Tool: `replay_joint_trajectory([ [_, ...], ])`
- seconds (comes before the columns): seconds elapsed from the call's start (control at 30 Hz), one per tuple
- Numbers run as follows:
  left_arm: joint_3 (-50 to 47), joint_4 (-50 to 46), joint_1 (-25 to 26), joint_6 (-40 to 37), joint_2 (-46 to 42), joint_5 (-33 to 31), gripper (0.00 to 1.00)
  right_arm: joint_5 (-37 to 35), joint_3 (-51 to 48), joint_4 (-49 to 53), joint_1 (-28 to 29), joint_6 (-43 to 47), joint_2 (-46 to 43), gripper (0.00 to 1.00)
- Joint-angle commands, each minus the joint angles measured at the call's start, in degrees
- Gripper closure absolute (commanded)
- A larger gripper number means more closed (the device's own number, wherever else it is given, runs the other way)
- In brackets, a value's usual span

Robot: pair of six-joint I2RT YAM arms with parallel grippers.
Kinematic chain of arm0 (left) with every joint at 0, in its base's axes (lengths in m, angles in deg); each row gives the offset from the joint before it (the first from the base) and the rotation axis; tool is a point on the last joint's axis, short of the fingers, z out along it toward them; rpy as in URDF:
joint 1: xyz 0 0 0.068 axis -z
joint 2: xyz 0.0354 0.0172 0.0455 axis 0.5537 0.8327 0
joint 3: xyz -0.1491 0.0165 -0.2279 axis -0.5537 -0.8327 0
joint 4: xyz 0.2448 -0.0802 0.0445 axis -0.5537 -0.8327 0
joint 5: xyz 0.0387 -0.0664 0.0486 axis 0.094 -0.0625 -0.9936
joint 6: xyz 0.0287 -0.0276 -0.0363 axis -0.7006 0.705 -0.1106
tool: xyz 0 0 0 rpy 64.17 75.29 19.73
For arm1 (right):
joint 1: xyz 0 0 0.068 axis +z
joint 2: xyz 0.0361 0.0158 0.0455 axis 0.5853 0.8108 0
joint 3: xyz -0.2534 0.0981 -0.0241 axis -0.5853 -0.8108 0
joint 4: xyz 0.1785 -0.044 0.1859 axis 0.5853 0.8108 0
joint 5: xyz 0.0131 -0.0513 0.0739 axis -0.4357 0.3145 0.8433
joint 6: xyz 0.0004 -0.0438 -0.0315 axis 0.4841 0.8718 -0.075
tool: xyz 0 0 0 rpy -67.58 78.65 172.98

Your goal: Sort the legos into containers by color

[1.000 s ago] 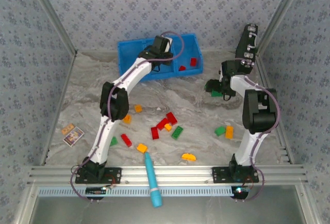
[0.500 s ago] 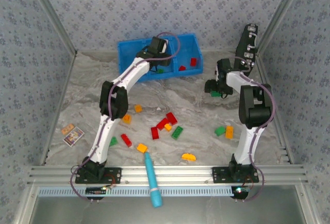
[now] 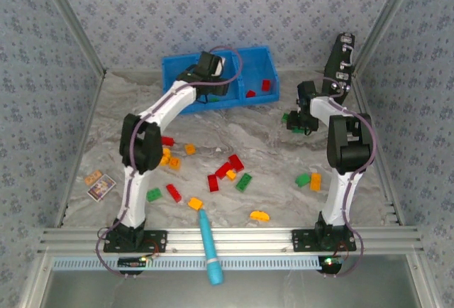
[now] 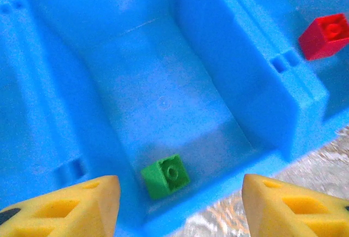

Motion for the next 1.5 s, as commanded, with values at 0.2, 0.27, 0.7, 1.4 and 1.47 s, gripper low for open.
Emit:
replay_joint_trajectory([
  [0.2,-23.73,-1.00,-1.76,-3.33,-26.83,-6.24,0.33,-1.39,2.21,6.84,0.55,-0.46,-5.43,0.49],
  [0.27,-30.79,-1.39,-2.63,-2.82,-33.48,-7.27,0.32,-0.01,3.09,7.57,1.23,-1.26,-7.68,0.50],
  [0.7,-54.28,-7.60,-19.95,-3.42,-65.08,1.36,0.26,-0.98,41.45,16.16,15.64,-2.31,4.27,0.51],
  [1.4,-64.46,-2.88,-23.58,-3.13,-75.84,9.80,0.20,-1.47,69.01,8.18,25.28,3.56,31.72,0.52],
  [1.47,-64.37,-2.80,-23.63,-3.03,-75.89,10.19,0.20,-1.61,68.97,8.08,25.56,3.35,32.53,0.50],
])
